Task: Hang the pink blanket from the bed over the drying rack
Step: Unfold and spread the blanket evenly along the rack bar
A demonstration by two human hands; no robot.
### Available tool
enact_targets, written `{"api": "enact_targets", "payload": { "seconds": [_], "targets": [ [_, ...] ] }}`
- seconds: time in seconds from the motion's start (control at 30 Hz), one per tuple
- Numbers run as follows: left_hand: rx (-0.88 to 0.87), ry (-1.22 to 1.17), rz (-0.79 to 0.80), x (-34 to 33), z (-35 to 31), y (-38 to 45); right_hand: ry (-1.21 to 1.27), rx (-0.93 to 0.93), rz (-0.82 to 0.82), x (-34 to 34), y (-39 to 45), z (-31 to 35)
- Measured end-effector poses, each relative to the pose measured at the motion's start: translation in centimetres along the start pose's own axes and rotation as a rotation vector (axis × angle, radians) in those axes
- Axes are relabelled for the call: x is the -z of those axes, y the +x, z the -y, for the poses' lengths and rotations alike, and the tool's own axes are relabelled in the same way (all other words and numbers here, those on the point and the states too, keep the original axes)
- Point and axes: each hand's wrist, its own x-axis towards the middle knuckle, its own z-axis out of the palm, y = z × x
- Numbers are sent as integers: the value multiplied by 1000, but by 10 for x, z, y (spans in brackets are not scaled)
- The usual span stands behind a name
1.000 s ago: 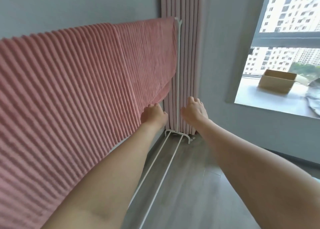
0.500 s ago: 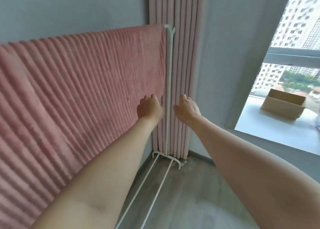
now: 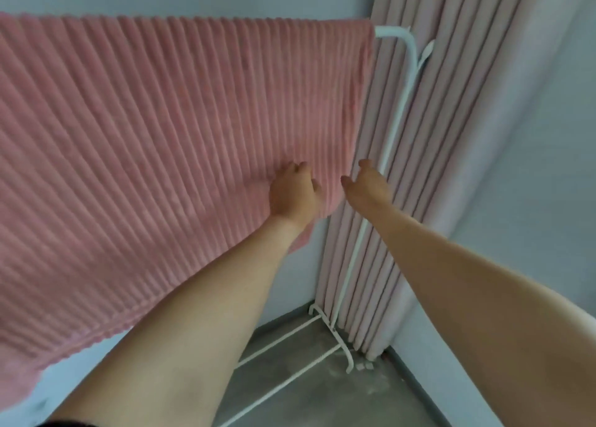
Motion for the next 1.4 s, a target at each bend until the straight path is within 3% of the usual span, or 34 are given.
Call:
{"api": "enact_targets", "payload": {
  "seconds": [0.13, 0.23, 0.4, 0.5, 0.57, 0.67, 0.77, 0.83, 0.93, 0.97, 1.17, 1.3, 1.4],
  "targets": [
    [92, 65, -104, 3, -17, 40, 312, 62, 30, 16, 61, 15],
    [82, 82, -141, -7, -28, 55, 579, 61, 142, 19, 88, 14],
    [110, 79, -255, -26, -39, 59, 708, 126, 121, 13, 102, 7],
    [108, 55, -352, -36, -58, 62, 603, 258, 191, 0, 98, -7],
    [153, 69, -329, -45, -70, 66, 457, 320, 304, -18, 89, -20],
    [284, 211, -297, -69, -91, 65, 398, 378, 481, -33, 77, -49],
    [447, 274, -324, -81, -96, 65, 419, 601, 593, -28, 85, -68],
    [520, 214, -394, -77, -101, 67, 467, 663, 490, -24, 104, -70],
    [446, 246, -472, -67, -111, 73, 598, 510, 202, -10, 143, -51],
    [417, 274, -488, -63, -114, 77, 627, 459, 180, -3, 155, -40],
    [315, 314, -545, -36, -136, 123, 990, 367, 547, 43, 198, 33],
    [308, 366, -530, -34, -151, 145, 988, 374, 427, 56, 209, 36],
    [271, 427, -423, -40, -163, 152, 929, 296, 267, 60, 228, 22]
  ]
}}
